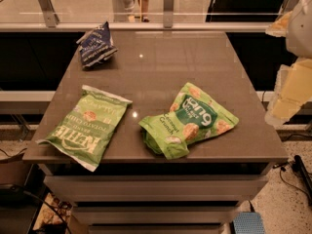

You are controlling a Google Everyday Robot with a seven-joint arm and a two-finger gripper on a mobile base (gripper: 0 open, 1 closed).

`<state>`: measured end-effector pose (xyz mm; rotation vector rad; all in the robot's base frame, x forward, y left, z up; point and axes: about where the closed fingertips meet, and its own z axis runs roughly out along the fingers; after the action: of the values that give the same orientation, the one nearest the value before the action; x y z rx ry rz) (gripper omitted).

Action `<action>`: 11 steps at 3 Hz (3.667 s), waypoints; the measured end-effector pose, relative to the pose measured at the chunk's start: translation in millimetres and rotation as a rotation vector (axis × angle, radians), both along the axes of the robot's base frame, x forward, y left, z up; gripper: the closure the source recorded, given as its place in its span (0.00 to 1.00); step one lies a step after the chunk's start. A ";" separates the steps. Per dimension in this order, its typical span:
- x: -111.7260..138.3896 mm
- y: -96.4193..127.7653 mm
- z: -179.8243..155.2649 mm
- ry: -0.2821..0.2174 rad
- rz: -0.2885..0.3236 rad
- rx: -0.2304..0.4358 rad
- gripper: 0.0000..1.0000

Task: Move green rice chip bag near blue chip bag

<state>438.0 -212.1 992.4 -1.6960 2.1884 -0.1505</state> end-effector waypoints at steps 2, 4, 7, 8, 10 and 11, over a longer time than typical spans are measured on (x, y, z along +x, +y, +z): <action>-0.3 -0.6 3.1 -0.037 0.038 0.002 0.00; -4.5 13.8 -1.6 -0.145 0.267 -0.073 0.00; 18.5 60.9 -45.2 -0.106 0.578 -0.228 0.00; 29.9 71.8 -65.3 -0.055 0.628 -0.244 0.00; 46.9 78.4 -113.2 0.083 0.680 -0.261 0.00; 42.6 81.9 -128.5 0.136 0.725 -0.262 0.00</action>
Offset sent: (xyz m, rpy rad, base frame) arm -0.0004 -0.0032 0.0039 0.0056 -0.0866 0.1059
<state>480.6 -130.1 863.9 -2.5939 1.5433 -0.1326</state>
